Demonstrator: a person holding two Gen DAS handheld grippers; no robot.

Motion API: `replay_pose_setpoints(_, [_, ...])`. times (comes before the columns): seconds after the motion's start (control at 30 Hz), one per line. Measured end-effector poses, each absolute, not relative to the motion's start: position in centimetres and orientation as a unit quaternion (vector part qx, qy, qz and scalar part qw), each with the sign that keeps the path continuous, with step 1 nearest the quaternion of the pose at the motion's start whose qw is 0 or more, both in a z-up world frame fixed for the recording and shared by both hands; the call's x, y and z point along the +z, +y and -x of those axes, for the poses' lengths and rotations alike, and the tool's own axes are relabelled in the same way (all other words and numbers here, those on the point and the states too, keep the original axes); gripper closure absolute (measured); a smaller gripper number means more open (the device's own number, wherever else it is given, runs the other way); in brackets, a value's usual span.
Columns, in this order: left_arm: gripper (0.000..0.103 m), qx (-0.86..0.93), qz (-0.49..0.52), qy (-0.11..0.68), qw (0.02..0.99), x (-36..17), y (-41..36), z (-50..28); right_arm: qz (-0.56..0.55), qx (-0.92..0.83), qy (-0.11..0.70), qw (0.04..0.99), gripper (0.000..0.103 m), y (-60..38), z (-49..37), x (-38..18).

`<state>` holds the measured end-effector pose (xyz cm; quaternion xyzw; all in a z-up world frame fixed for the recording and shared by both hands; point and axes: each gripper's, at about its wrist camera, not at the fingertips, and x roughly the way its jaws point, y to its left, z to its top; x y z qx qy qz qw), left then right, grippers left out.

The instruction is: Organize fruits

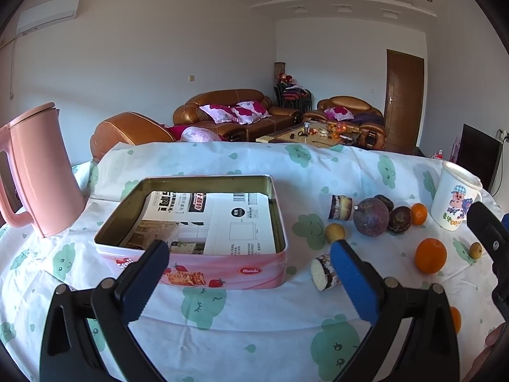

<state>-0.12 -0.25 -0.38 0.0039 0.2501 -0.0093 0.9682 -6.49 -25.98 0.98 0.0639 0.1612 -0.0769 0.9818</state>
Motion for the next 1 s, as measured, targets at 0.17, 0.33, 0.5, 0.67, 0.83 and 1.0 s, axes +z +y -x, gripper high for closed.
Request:
replay_pose_setpoints(0.17, [0.000,-0.009,-0.003,0.251,0.968,-0.43,-0.26,0.14,-0.064,-0.077,0.160,0.982,0.001,-25.96,6.49,0.99])
replay_pose_setpoints(0.33, [0.000,-0.009,-0.003,0.252,0.968,-0.50,-0.26,0.17,-0.064,-0.077,0.159,0.982,0.001,-25.92,6.50,1.06])
replay_pose_setpoints(0.5, [0.000,-0.009,-0.002,0.252,0.968,-0.48,-0.24,0.14,-0.066,-0.077,0.158,0.982,0.001,-25.94,6.53,1.09])
replay_pose_setpoints(0.67, [0.000,-0.009,-0.002,0.253,0.968,-0.50,-0.25,0.16,-0.066,-0.077,0.158,0.982,0.001,-25.89,6.45,1.12])
replay_pose_setpoints(0.83, [0.000,-0.009,-0.002,0.253,0.967,-0.47,-0.25,0.12,-0.067,-0.077,0.158,0.982,0.001,-25.93,6.50,1.11])
replay_pose_setpoints(1.0, [0.000,-0.009,-0.002,0.253,0.967,-0.44,-0.24,0.08,-0.067,-0.077,0.158,0.982,0.001,-25.98,6.47,1.09])
